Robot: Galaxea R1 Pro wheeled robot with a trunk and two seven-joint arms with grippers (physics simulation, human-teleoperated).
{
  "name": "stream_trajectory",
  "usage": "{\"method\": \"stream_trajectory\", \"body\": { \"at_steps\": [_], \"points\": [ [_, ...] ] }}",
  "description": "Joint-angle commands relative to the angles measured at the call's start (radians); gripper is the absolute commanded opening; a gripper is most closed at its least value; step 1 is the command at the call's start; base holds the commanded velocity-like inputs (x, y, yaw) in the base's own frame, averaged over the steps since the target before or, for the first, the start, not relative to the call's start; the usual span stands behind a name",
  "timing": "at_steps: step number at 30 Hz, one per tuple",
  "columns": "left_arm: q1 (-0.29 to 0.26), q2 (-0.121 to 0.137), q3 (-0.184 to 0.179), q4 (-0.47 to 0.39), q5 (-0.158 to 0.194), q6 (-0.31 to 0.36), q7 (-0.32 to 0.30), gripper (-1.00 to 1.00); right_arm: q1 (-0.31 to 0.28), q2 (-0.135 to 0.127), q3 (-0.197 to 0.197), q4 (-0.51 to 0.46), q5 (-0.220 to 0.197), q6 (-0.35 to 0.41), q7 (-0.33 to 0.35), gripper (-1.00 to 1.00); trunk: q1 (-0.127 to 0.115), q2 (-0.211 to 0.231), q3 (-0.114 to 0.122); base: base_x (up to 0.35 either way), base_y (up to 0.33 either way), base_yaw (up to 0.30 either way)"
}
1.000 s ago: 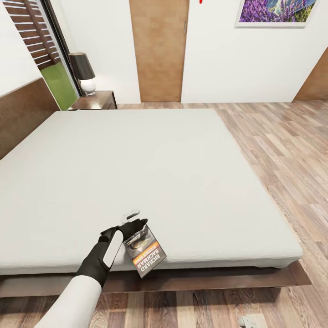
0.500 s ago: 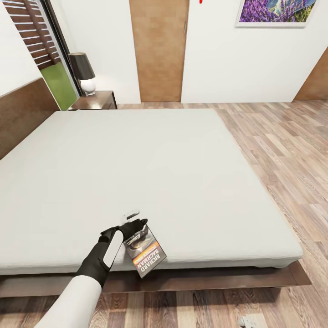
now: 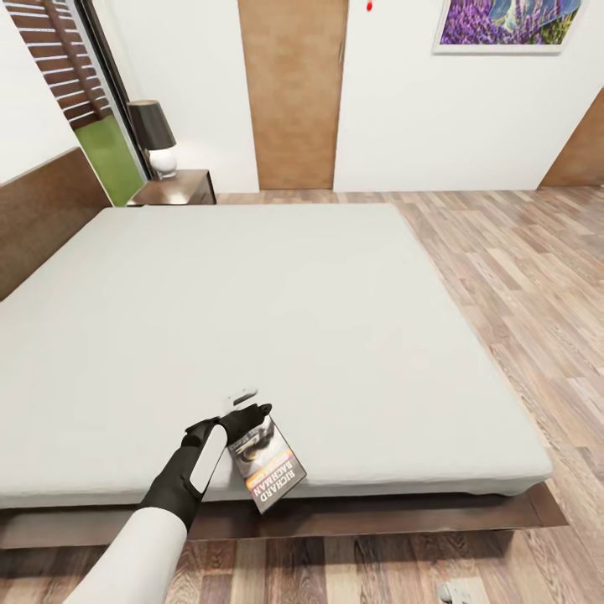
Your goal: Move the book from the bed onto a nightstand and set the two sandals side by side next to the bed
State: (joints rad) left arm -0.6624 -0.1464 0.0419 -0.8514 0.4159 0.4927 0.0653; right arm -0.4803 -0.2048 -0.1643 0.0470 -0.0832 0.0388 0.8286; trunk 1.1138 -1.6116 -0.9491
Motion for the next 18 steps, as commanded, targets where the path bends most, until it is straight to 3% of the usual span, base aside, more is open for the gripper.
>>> {"method": "stream_trajectory", "body": {
  "at_steps": [1,18],
  "points": [
    [0.0,-0.001,0.002,-0.002,0.011,0.006,0.007,1.0,-0.001,-0.001,-0.001,0.004,-0.009,0.004,0.004,1.0,-0.004,0.007,0.003,0.0,0.0,0.0],
    [0.0,-0.001,0.001,-0.002,0.011,0.006,0.007,1.0,-0.001,-0.001,-0.001,0.01,-0.007,0.003,0.004,1.0,-0.069,0.126,0.056,0.0,0.0,0.0]
  ]
}}
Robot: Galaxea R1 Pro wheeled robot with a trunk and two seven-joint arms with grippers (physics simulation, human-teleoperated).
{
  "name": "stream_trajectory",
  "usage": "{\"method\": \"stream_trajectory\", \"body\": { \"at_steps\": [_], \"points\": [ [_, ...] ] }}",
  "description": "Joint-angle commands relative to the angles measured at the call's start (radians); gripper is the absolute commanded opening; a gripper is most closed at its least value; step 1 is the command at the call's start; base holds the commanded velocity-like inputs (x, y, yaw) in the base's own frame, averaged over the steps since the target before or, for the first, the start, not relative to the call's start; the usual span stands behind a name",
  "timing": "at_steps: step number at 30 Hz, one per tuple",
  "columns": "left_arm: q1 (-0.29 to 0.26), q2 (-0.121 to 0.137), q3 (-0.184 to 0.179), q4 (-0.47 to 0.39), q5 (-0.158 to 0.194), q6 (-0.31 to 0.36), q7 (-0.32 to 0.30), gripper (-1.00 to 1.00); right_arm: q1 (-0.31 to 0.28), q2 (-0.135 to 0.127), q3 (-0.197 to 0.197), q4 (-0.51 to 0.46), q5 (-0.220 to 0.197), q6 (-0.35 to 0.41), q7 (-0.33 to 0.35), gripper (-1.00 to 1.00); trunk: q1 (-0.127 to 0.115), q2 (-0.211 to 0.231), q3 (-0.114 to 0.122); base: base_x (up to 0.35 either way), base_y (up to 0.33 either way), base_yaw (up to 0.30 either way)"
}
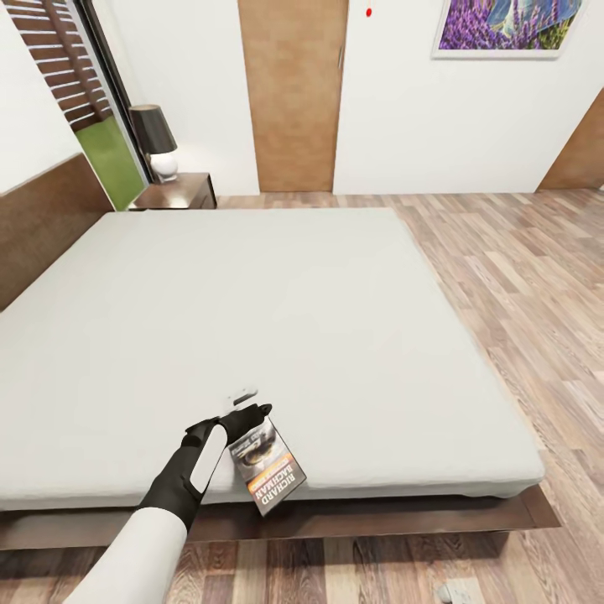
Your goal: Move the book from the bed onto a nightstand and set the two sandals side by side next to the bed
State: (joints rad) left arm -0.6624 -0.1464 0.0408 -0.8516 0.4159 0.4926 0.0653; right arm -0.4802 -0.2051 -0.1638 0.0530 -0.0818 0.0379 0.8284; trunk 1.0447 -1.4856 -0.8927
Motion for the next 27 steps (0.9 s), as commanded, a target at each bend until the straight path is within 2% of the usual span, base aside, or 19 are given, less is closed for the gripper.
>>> {"method": "stream_trajectory", "body": {
  "at_steps": [1,27],
  "points": [
    [0.0,-0.001,0.002,-0.002,0.011,0.006,0.007,1.0,-0.001,0.0,-0.001,0.004,-0.009,0.004,0.004,1.0,-0.004,0.007,0.003,0.0,0.0,0.0],
    [0.0,-0.001,0.002,-0.003,0.011,0.006,0.007,1.0,-0.001,0.0,-0.002,0.004,-0.01,0.005,0.005,1.0,-0.104,0.189,0.084,0.0,0.0,0.0]
  ]
}}
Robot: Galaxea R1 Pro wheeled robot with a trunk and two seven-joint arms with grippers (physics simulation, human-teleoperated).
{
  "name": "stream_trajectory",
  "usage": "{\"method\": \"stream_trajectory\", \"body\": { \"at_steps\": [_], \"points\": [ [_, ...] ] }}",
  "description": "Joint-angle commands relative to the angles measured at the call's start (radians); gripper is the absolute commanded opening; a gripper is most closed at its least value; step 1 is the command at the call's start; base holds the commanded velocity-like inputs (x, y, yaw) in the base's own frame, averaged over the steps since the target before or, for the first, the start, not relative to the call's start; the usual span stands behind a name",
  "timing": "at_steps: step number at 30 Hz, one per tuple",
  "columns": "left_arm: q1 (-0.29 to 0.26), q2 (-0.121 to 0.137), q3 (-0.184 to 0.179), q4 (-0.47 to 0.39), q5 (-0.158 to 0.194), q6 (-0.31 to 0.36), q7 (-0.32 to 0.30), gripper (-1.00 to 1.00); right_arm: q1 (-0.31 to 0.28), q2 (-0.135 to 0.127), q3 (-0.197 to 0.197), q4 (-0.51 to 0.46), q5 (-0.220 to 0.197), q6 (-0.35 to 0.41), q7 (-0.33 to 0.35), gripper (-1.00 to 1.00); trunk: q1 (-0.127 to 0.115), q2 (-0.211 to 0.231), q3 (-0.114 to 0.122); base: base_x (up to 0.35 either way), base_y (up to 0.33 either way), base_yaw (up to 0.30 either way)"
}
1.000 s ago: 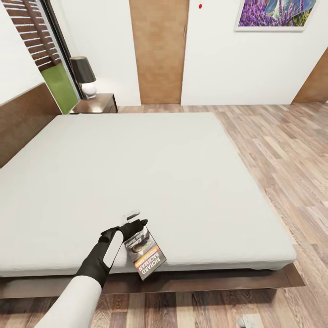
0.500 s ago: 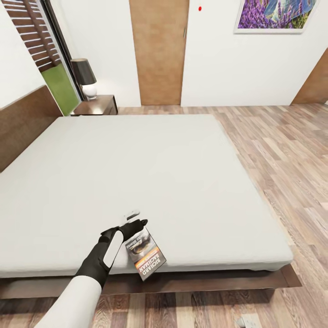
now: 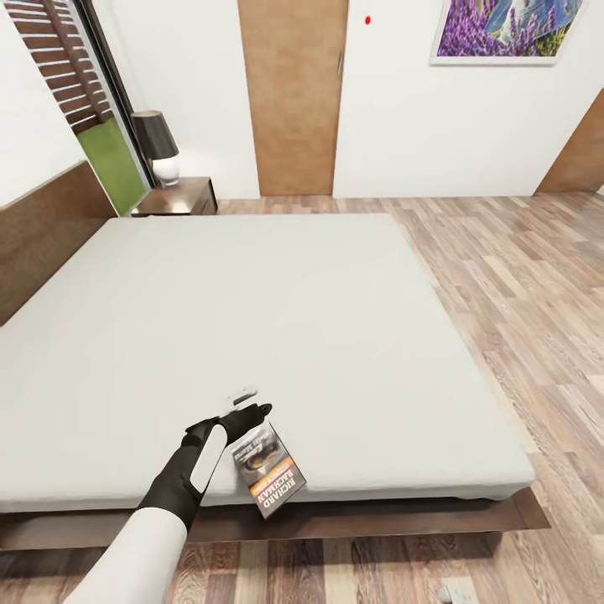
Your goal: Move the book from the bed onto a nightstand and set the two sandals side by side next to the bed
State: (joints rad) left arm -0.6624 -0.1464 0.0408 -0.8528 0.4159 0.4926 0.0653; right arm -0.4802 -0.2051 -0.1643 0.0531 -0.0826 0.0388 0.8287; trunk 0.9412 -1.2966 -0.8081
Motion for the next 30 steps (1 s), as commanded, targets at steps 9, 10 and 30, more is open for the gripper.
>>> {"method": "stream_trajectory", "body": {
  "at_steps": [9,10,30],
  "points": [
    [0.0,-0.001,0.001,-0.002,0.011,0.006,0.007,1.0,-0.001,0.0,-0.001,0.004,-0.009,0.004,0.004,1.0,-0.035,0.063,0.028,0.0,0.0,0.0],
    [0.0,-0.001,0.001,-0.002,0.011,0.007,0.006,1.0,-0.001,0.0,-0.001,0.004,-0.009,0.004,0.004,1.0,-0.038,0.07,0.031,0.0,0.0,0.0],
    [0.177,0.236,-0.005,-0.236,0.084,0.355,-0.656,1.0,-0.001,-0.002,-0.001,0.004,-0.009,0.004,0.009,1.0,-0.115,0.21,0.093,0.0,0.0,0.0]
  ]
}}
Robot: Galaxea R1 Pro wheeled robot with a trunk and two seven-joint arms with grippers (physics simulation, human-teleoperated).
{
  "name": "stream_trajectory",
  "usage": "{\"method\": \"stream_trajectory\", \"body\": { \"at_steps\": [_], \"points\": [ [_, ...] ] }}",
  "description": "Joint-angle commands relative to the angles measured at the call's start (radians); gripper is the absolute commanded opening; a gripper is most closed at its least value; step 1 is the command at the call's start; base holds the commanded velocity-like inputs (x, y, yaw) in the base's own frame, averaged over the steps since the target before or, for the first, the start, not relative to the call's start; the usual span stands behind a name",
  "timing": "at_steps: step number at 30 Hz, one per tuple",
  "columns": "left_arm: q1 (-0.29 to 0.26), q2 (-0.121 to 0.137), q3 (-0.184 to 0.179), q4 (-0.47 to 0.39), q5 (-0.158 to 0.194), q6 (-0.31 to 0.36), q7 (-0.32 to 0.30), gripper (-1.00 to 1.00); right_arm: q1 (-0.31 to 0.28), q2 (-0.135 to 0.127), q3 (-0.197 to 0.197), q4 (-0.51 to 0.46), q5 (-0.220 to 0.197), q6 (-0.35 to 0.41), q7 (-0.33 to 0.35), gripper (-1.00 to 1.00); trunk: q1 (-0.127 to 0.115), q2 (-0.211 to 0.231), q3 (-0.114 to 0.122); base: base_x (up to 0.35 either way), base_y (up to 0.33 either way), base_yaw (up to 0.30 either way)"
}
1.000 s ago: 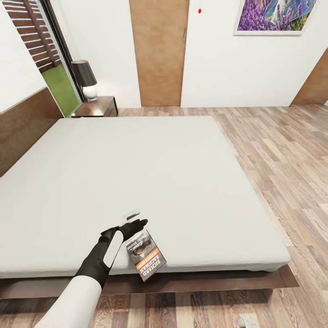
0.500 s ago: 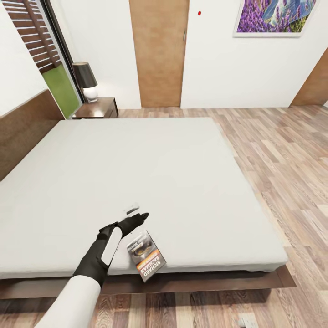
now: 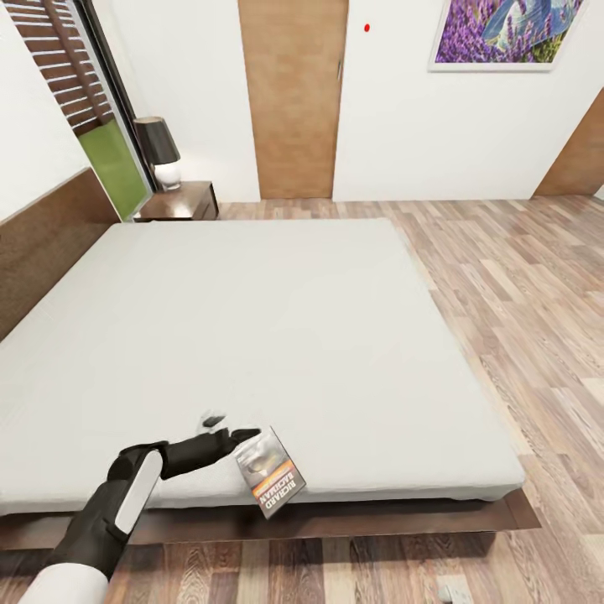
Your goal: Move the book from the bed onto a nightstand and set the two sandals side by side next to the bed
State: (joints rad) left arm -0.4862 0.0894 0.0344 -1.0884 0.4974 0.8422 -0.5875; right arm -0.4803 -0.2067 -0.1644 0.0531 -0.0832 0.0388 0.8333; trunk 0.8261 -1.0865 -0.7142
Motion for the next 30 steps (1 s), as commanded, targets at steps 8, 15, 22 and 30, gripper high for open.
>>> {"method": "stream_trajectory", "body": {
  "at_steps": [8,15,22,30],
  "points": [
    [0.157,0.031,0.002,0.107,-0.075,-0.125,-0.047,1.0,-0.001,0.0,-0.001,0.004,-0.009,0.004,0.005,1.0,-0.031,0.056,0.025,0.0,0.0,0.0],
    [0.217,0.097,0.002,0.255,-0.094,-0.292,-0.255,1.0,-0.001,0.0,-0.001,0.004,-0.009,0.004,0.005,1.0,-0.058,0.105,0.046,0.0,0.0,0.0],
    [0.223,0.117,0.004,0.463,-0.117,-0.498,-0.363,1.0,-0.002,0.0,-0.001,0.004,-0.009,0.004,0.005,1.0,-0.084,0.154,0.068,0.0,0.0,0.0],
    [0.224,0.084,0.002,0.553,-0.122,-0.636,-0.178,1.0,-0.001,0.021,-0.001,-0.006,-0.012,0.003,-0.001,1.0,-0.104,0.189,0.084,0.0,0.0,0.0]
  ]
}}
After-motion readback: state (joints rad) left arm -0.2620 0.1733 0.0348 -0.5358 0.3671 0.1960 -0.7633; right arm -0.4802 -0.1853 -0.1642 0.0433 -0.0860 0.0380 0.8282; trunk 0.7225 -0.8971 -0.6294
